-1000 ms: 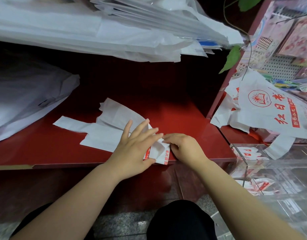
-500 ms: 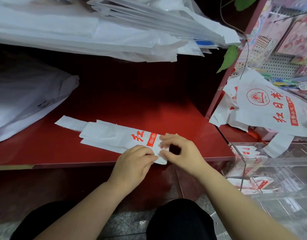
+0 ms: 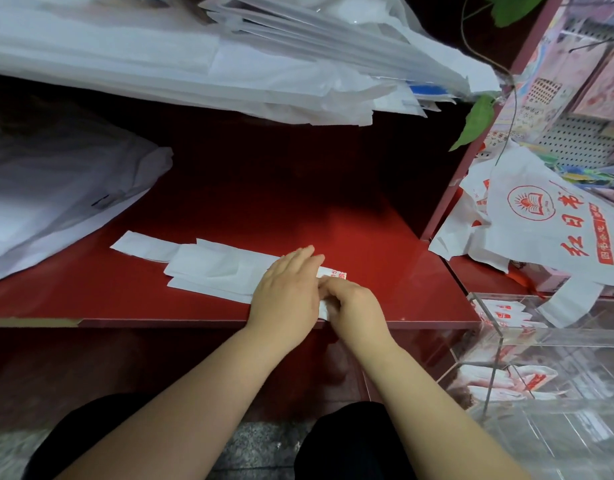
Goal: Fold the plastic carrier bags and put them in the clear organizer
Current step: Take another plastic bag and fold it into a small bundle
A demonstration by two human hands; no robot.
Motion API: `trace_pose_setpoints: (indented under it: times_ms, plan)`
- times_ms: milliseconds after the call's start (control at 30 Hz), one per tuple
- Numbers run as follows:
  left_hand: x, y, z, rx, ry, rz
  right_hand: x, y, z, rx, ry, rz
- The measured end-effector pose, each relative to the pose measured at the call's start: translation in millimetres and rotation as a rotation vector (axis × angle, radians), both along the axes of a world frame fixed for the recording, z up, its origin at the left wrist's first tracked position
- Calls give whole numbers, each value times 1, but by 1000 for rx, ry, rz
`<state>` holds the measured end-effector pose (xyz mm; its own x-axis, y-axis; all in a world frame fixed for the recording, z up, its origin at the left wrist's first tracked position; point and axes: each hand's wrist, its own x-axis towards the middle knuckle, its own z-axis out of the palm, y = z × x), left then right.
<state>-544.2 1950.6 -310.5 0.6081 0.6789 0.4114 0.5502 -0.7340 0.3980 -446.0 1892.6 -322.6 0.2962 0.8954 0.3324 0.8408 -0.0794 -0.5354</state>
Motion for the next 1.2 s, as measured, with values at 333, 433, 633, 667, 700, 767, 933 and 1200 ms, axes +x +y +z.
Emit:
trace_pose_setpoints:
  times_ms: [333,433,633,667,700,767,933,1200]
  plan:
    - [-24,22,-1,-237,464,199,2,-1,-3,3,89,-36]
    - [-52,35,0,-256,483,314,2,-1,-3,-28,108,-44]
    - [-108,54,3,-321,469,553,1,-2,-2,-38,122,-48]
    - [-113,54,2,-318,465,570,0,-1,-1,-34,126,-49]
    - [-117,53,1,-311,453,580,0,-1,-1,-29,125,-51]
    - [-119,50,0,-276,396,582,1,-2,-1,-26,114,-48]
    - [-116,43,-3,-90,193,305,2,-4,12,-115,207,19]
    - [-82,33,-4,-148,342,-47,-2,3,21,23,-491,159]
